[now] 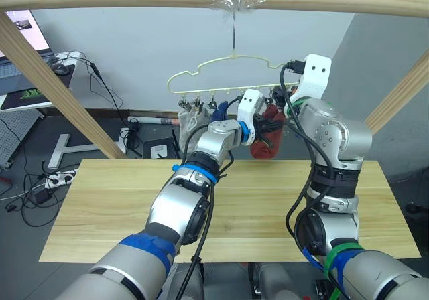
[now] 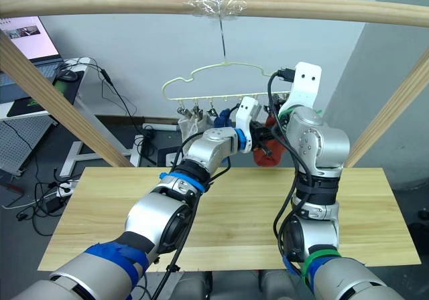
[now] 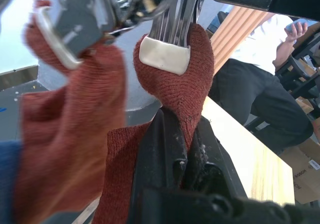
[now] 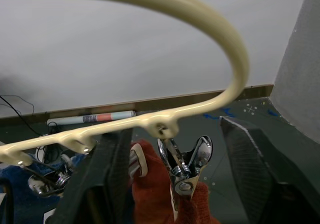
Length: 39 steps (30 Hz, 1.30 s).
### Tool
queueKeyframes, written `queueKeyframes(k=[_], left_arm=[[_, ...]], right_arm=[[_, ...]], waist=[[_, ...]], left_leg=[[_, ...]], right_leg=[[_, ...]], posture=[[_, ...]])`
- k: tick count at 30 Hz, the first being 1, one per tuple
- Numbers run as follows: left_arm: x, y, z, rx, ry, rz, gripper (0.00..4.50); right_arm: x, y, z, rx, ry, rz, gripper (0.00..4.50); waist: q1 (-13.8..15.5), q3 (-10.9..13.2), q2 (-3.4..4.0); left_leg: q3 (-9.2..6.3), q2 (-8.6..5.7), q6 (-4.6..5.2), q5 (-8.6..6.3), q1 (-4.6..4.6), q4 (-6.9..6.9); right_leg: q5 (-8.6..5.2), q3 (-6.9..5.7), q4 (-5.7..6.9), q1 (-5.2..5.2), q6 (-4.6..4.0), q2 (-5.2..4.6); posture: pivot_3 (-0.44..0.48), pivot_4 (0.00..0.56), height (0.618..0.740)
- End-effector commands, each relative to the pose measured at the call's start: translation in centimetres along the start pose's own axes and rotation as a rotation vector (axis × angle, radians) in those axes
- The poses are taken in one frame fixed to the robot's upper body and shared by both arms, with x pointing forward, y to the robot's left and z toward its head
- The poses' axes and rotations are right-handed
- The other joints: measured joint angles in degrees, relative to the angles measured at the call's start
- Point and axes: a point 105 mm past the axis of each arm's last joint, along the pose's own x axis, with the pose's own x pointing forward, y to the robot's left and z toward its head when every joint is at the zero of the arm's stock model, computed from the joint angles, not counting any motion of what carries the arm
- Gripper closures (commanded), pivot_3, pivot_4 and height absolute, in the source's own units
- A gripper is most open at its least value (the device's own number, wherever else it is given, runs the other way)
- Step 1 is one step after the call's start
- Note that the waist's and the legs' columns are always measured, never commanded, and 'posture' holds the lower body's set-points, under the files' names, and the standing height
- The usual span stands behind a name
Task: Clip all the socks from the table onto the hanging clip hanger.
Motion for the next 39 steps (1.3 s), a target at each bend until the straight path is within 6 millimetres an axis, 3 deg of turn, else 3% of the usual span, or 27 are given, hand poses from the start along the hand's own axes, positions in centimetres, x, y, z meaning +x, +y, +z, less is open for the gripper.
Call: queueKeyframes(k=[1,3,8,12,18,21,25,30,37,39], left_arm=[[0.3,-0.7,2.0,0.036,-0.05,-0.036,3.95],[0.3,-0.8,1.8,0.047,-0.04,-0.041,3.55],[-0.2,-1.0,1.0,0.086,-0.016,-0.065,1.88],[-1.7,-0.7,0.9,0.072,-0.044,-0.074,0.67],[-4.9,-0.4,0.1,0.05,-0.09,-0.034,0.67],[-7.5,0.2,-0.6,-0.046,-0.164,0.028,0.67],[-11.2,0.6,-3.5,-0.081,-0.132,0.099,0.67],[-15.6,-0.7,-7.7,-0.199,-0.012,0.138,0.67],[-21.9,-2.1,-11.1,-0.175,0.006,0.322,0.67],[-23.3,-2.3,-11.2,-0.163,-0.001,0.364,0.67]], right_arm=[[-0.9,0.8,1.7,0.002,-0.072,0.034,1.73],[-1.1,0.7,1.4,-0.002,-0.064,0.038,1.73],[-2.3,0.1,0.2,-0.031,-0.031,0.058,1.73],[-3.9,-0.8,-1.8,-0.071,0.021,0.104,1.73],[-6.4,-2.3,-4.2,-0.126,0.055,0.158,1.73],[-8.3,-2.3,-7.1,-0.132,0.097,0.253,1.73],[-10.3,-4.0,-10.2,-0.153,0.132,0.266,1.73],[-12.7,-5.7,-13.7,-0.105,0.21,0.276,1.73],[-15.0,-7.0,-15.1,-0.111,0.171,0.252,1.73],[-15.6,-7.2,-15.5,-0.117,0.152,0.251,1.73]], waist=[[0.0,0.0,0.0],[0.01,0.0,0.0],[0.02,0.0,0.0],[0.0,-0.04,0.05],[-0.07,-0.08,0.11],[-0.05,-0.28,0.1],[-0.21,-0.52,0.17],[-0.12,-0.92,0.14],[0.09,-1.33,0.01],[0.23,-1.38,0.02]], left_leg=[[0.0,0.0,0.0,0.0,0.0,0.0],[0.0,0.0,0.0,0.0,0.0,0.0],[0.0,0.0,0.0,0.01,0.0,0.01],[0.0,0.01,-0.01,0.01,0.0,0.01],[-0.01,0.02,-0.15,0.11,0.04,0.03],[-0.03,0.01,-0.21,0.17,0.05,0.06],[-0.07,0.01,-0.2,0.16,0.11,0.06],[-0.13,0.01,-0.01,0.3,0.2,0.12],[-0.1,0.05,0.13,0.39,0.83,0.13],[-0.1,0.06,0.13,0.38,1.15,0.11]], right_leg=[[0.0,0.0,0.0,0.0,0.0,0.0],[0.0,0.0,0.0,0.0,0.0,0.0],[0.0,0.0,0.01,0.0,0.0,-0.01],[0.0,0.0,0.03,0.0,0.0,-0.01],[0.0,0.01,0.11,0.02,0.0,-0.01],[0.0,0.0,0.14,0.05,0.0,-0.03],[0.0,-0.01,0.09,0.15,0.0,-0.03],[0.12,-0.04,0.17,0.22,-0.16,-0.01],[0.09,0.0,-0.01,0.9,-0.21,-0.01],[-0.32,0.0,-0.04,1.2,-0.63,-0.02]], posture=[[0.037,0.146,0.74],[0.037,0.146,0.74],[0.037,0.146,0.74],[0.024,0.139,0.74],[0.019,0.127,0.74],[0.023,0.128,0.74],[0.033,0.128,0.74],[0.053,0.137,0.74],[0.093,0.145,0.74],[0.104,0.146,0.74]])
